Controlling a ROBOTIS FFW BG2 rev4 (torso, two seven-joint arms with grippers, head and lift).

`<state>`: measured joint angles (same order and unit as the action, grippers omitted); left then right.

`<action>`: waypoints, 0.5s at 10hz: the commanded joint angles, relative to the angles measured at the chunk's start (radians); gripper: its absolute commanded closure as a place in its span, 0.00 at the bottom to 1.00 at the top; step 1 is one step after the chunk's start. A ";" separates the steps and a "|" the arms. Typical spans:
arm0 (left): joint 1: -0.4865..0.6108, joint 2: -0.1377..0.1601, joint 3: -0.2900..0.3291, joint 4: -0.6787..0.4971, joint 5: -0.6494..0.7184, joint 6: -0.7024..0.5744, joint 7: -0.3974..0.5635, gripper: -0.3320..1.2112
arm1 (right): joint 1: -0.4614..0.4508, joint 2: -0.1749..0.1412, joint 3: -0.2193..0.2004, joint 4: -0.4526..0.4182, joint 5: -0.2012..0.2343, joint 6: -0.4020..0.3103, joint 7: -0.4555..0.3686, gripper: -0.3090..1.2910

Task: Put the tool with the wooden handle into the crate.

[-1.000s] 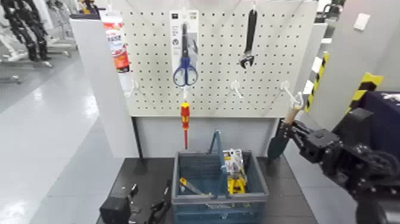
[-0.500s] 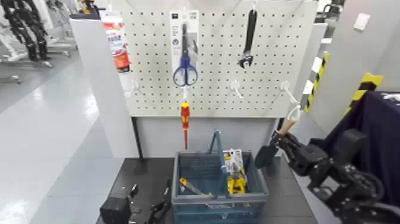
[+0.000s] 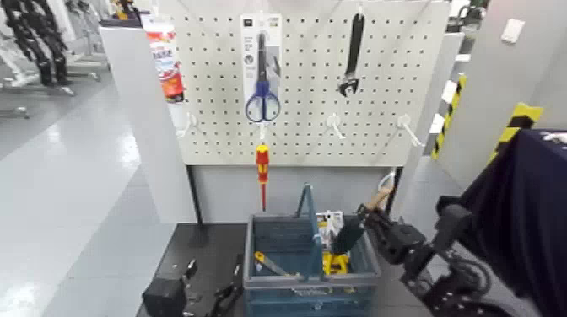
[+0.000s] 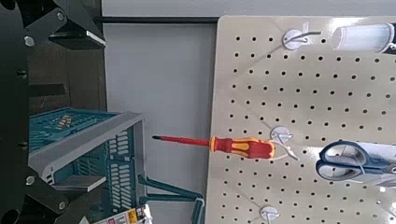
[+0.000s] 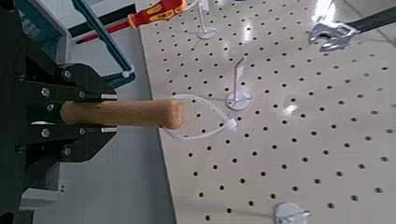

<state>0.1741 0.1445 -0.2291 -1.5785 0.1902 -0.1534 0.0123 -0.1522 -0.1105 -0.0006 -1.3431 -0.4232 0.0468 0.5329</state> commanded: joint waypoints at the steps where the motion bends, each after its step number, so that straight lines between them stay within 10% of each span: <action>1: -0.002 0.003 -0.003 0.000 0.000 0.000 -0.003 0.39 | -0.061 0.000 0.077 0.144 -0.006 -0.007 -0.007 0.97; 3: -0.007 0.006 -0.004 0.002 0.000 -0.002 -0.003 0.39 | -0.095 0.003 0.123 0.185 -0.005 0.021 -0.028 0.93; 5: -0.007 0.007 -0.004 0.003 0.002 -0.003 -0.003 0.39 | -0.104 0.003 0.142 0.183 0.000 0.044 -0.037 0.62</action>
<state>0.1672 0.1508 -0.2331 -1.5753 0.1917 -0.1562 0.0092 -0.2549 -0.1072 0.1385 -1.1580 -0.4224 0.0874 0.4954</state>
